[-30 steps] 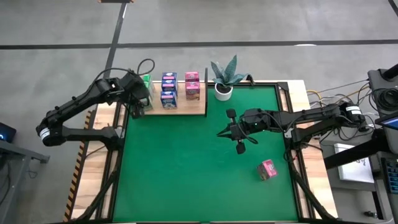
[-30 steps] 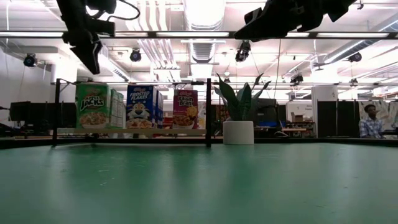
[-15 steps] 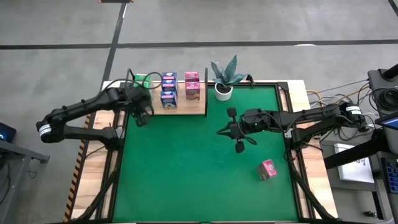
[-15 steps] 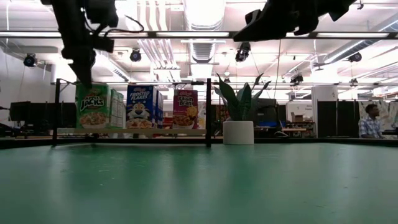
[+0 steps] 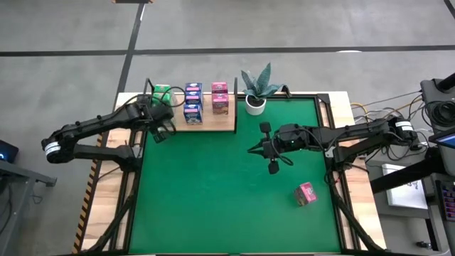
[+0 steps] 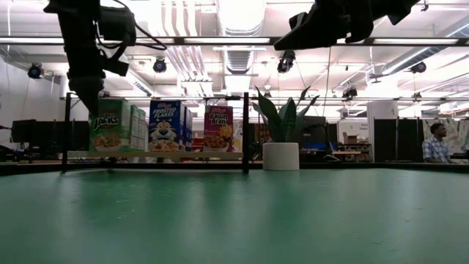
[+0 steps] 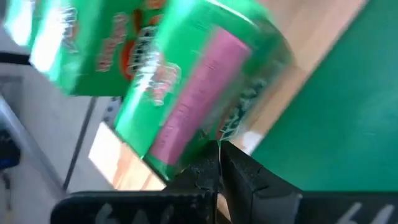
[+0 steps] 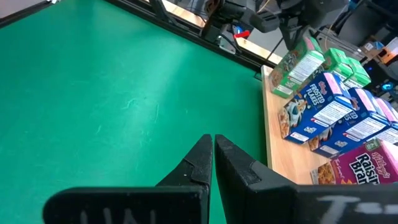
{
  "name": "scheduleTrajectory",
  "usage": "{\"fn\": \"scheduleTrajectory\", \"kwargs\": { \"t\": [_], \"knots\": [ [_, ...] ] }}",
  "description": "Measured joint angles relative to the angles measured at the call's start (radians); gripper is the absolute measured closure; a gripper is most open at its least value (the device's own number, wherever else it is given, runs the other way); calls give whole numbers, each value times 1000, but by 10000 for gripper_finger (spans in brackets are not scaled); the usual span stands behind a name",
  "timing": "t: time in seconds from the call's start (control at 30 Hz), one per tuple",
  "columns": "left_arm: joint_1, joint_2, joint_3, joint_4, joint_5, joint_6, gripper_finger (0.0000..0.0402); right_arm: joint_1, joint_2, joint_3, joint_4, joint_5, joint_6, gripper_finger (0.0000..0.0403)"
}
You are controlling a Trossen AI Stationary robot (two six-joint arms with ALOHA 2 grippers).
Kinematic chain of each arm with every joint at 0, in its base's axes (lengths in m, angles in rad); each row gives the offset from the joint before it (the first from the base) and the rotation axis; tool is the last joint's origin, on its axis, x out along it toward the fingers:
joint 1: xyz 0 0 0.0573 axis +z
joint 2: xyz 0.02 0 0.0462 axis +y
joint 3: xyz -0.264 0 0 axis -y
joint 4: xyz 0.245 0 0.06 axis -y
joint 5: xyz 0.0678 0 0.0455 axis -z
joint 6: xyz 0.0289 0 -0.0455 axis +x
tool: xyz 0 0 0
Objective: Stack cereal on shelf
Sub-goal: Put the green cereal box on the shelf aligned with the other green cereal boxes
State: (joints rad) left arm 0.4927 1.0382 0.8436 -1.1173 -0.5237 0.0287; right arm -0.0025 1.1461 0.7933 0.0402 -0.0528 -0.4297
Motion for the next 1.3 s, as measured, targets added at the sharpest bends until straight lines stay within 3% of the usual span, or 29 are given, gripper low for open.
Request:
{"fn": "scheduleTrajectory", "kwargs": {
  "t": [0.17,0.27,0.37,0.5,0.57,0.63,0.83,1.03,1.3],
  "knots": [
    [0,0,7,0,-13,-24,401,0,0,0,0,0,0,394],
    [0,0,8,1,45,-30,401,0,0,0,0,0,1,394],
    [-2,-5,8,19,175,-31,402,0,0,0,0,0,1,394],
    [-24,-29,8,123,476,26,402,0,0,0,0,-1,1,394],
    [-38,-46,9,190,542,73,402,0,0,0,0,-1,0,394],
    [-41,-64,14,206,505,117,402,0,0,0,0,-1,0,394],
    [-39,-104,56,183,247,173,402,0,0,0,0,-1,0,394],
    [-39,-108,65,179,237,174,401,0,0,0,1,-1,-6,394],
    [-37,-64,63,166,143,158,401,0,0,0,1,0,-7,394]
  ]
}}
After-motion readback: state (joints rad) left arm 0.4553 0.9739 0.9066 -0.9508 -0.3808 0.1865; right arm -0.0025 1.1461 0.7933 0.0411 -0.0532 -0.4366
